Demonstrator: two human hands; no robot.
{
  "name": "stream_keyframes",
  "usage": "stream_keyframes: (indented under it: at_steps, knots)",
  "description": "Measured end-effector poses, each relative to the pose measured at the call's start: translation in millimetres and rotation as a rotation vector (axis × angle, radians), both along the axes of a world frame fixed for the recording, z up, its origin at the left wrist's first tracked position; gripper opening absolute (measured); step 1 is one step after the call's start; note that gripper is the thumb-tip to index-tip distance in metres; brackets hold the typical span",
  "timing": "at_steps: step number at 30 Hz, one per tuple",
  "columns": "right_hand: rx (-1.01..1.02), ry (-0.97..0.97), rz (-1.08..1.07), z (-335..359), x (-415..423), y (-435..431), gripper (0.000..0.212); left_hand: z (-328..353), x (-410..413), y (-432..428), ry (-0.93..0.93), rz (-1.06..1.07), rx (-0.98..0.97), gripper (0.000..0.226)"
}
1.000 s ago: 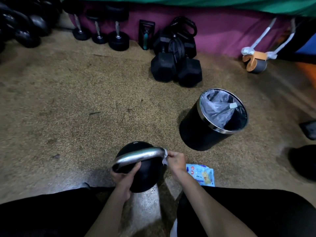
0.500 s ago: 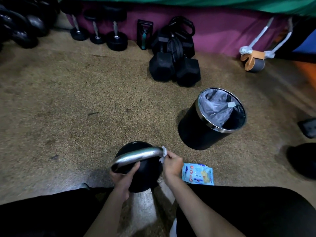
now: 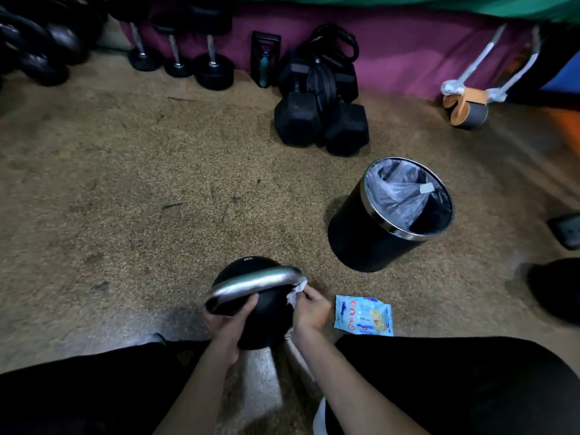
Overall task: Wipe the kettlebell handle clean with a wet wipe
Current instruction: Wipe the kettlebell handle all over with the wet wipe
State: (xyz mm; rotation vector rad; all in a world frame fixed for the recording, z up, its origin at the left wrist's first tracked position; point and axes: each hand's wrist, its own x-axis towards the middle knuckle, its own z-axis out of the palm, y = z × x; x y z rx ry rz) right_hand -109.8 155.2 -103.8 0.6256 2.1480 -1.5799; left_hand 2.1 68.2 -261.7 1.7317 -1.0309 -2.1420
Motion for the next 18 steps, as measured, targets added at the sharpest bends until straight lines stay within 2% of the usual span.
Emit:
stream_keyframes:
  at_steps: [5,9,15,18]
  knots:
    - [-0.017,0.019,-0.002,0,-15,-4,0.02,-1,-1,-1,-0.034,0.004,0.014,0.145]
    - [-0.023,0.083,-0.005,-13,5,1,0.023,-4,-2,-1,-0.034,0.027,-0.007,0.139]
    - [-0.003,-0.113,-0.082,-14,4,-7,0.017,-7,-1,-2,-0.014,0.018,0.01,0.135]
    - [-0.035,-0.102,-0.063,-13,-5,-10,0.021,-11,0,-4,-0.021,-0.013,0.053,0.134]
